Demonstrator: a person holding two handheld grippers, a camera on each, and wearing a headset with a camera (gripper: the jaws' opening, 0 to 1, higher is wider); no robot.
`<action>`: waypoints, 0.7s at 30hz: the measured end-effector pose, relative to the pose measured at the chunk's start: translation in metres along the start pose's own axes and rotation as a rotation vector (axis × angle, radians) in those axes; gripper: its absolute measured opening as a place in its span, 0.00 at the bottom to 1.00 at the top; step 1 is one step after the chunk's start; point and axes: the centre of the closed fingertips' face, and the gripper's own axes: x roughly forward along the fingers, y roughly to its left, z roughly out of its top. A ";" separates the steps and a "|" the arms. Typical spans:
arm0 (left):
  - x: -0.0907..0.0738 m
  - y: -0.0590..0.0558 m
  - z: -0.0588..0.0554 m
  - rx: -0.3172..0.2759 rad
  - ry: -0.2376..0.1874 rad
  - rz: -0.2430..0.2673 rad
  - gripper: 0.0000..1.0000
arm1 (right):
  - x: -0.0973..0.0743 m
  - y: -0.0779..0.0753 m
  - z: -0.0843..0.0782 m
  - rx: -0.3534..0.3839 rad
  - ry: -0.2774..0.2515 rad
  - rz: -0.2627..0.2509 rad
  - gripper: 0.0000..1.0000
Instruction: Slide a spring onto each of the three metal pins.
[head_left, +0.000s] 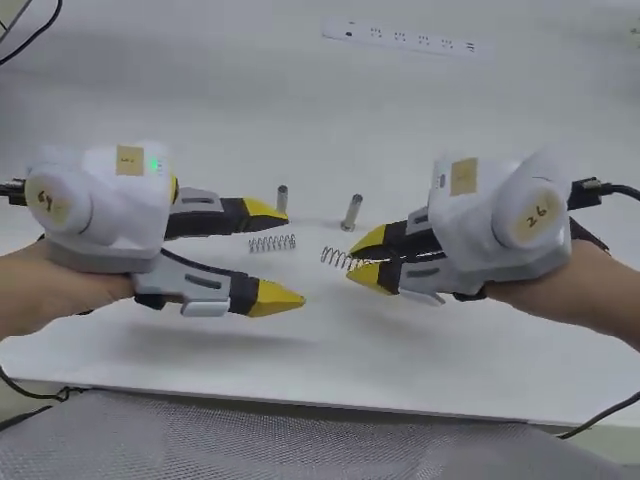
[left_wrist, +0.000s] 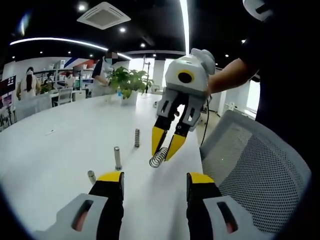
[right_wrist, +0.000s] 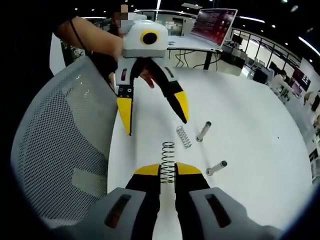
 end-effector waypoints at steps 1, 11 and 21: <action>0.001 -0.001 0.001 0.001 -0.002 -0.006 0.43 | 0.000 0.002 0.002 -0.017 -0.002 0.007 0.08; 0.009 -0.005 0.006 0.004 -0.019 -0.045 0.28 | -0.002 0.004 0.003 -0.060 0.000 0.019 0.08; 0.013 -0.006 0.012 -0.005 -0.044 -0.063 0.20 | -0.003 0.003 0.007 -0.071 -0.015 0.027 0.08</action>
